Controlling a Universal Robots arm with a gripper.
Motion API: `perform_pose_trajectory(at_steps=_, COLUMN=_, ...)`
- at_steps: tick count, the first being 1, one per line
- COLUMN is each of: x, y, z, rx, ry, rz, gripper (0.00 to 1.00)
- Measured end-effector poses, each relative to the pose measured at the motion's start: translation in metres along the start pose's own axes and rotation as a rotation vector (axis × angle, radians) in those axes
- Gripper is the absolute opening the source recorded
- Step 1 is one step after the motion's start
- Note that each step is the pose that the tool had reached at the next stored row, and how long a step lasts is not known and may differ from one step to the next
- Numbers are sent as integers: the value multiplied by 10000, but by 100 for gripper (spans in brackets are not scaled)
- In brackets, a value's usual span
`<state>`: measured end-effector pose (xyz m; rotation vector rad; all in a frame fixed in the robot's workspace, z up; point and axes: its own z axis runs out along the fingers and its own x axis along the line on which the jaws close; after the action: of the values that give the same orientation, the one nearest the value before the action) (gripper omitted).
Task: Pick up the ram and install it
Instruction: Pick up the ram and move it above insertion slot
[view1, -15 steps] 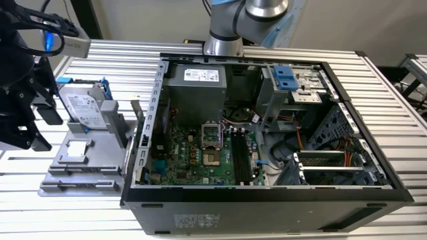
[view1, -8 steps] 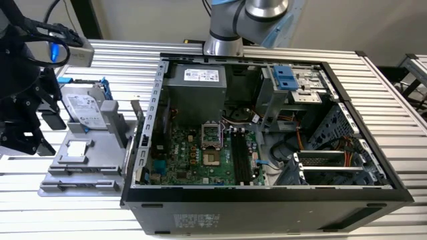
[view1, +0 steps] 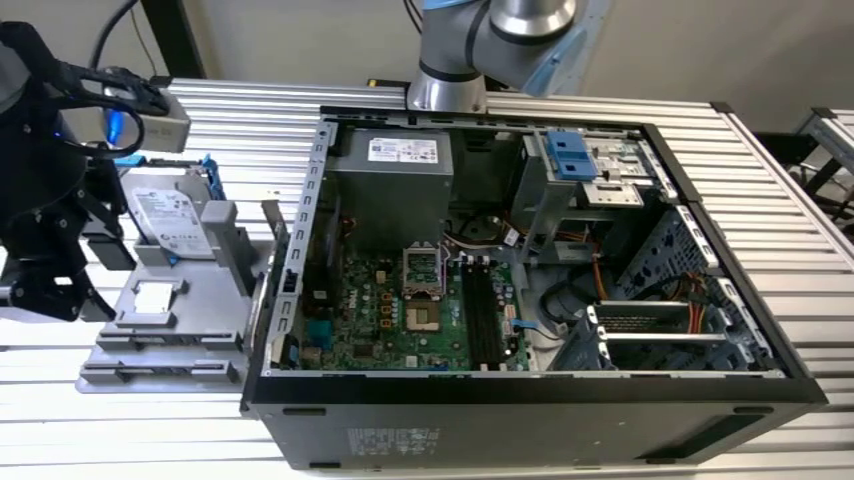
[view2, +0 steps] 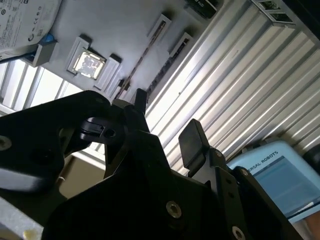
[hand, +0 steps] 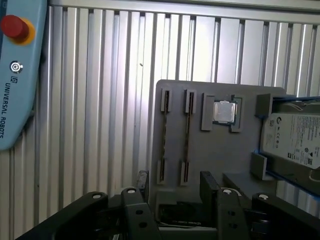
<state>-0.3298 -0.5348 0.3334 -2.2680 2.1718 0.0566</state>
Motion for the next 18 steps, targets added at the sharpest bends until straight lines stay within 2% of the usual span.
perform_pose_trajectory(at_steps=8, x=2, y=21, z=145, rx=1, ry=-1, rz=11, gripper=100)
perform_pose_trajectory(at_steps=12, x=2, y=20, z=180, rx=0, ry=0, rz=11, gripper=100)
perform_pose_trajectory(at_steps=18, x=2, y=29, z=284, rx=0, ry=2, rz=15, gripper=100)
